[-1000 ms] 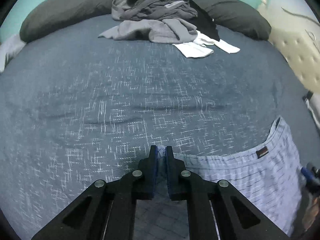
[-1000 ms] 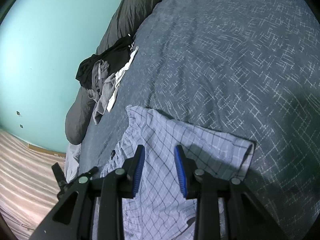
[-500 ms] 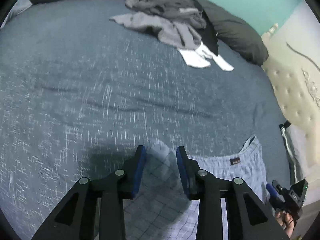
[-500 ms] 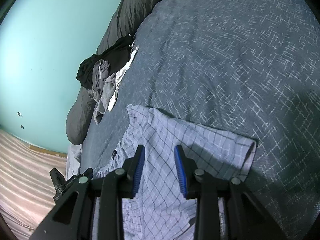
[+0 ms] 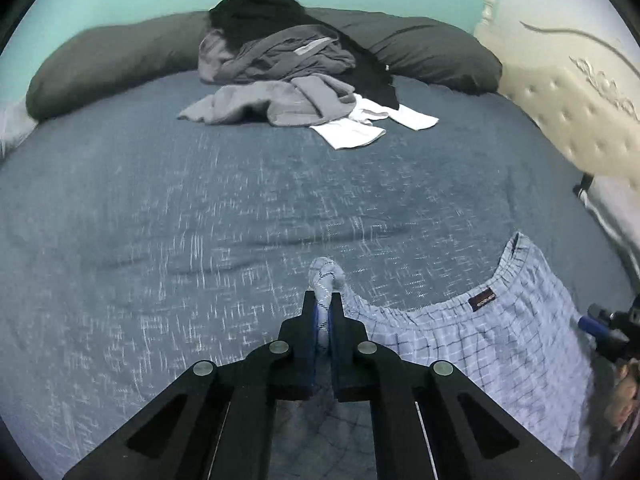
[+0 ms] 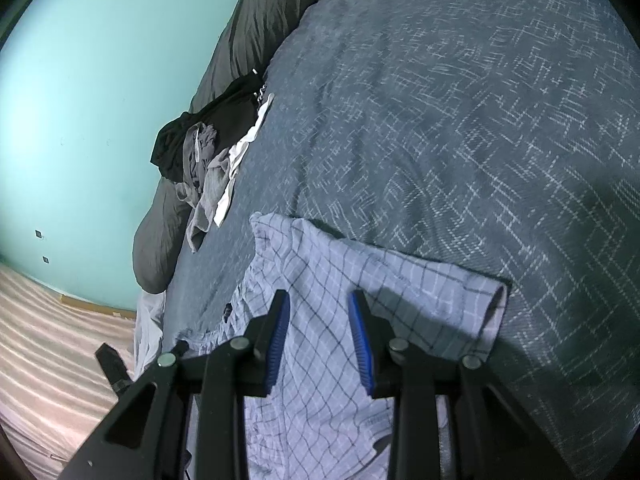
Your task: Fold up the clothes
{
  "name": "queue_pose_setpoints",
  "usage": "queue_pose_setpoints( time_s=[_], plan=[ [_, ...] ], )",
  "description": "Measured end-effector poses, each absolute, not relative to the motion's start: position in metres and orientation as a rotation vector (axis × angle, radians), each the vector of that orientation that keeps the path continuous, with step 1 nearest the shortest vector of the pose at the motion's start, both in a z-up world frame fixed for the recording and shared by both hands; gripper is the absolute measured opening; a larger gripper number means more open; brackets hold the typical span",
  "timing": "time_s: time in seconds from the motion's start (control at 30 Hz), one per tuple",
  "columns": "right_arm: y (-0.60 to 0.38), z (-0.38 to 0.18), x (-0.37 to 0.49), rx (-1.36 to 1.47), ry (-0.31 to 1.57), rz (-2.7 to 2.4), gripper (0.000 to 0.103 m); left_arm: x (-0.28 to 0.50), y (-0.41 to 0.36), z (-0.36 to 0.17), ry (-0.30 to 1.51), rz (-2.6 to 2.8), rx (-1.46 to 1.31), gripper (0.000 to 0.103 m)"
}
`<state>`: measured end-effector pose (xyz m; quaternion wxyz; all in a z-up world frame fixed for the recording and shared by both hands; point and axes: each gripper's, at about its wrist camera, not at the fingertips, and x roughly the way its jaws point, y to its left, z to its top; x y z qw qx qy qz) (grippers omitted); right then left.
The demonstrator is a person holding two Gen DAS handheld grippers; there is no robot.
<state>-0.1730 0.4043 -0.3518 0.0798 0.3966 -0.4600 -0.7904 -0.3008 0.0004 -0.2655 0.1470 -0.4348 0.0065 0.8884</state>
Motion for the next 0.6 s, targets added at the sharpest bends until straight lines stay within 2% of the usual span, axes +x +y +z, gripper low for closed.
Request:
queue_pose_setpoints(
  time_s=[0.23, 0.4, 0.6],
  plan=[
    [0.402, -0.351, -0.172, 1.183, -1.372, -2.360, 0.030, -0.319, -0.004, -0.291, 0.046, 2.536, -1.436, 0.007],
    [0.403, -0.353, -0.174, 1.184, -1.379, -2.356, 0.030, -0.317, -0.021, -0.287, -0.135, 2.521, -1.422, 0.010],
    [0.403, -0.353, -0.175, 1.174, -1.382, -2.357, 0.030, -0.306, -0.051, -0.274, -0.309, 2.509, -1.390, 0.023]
  ],
)
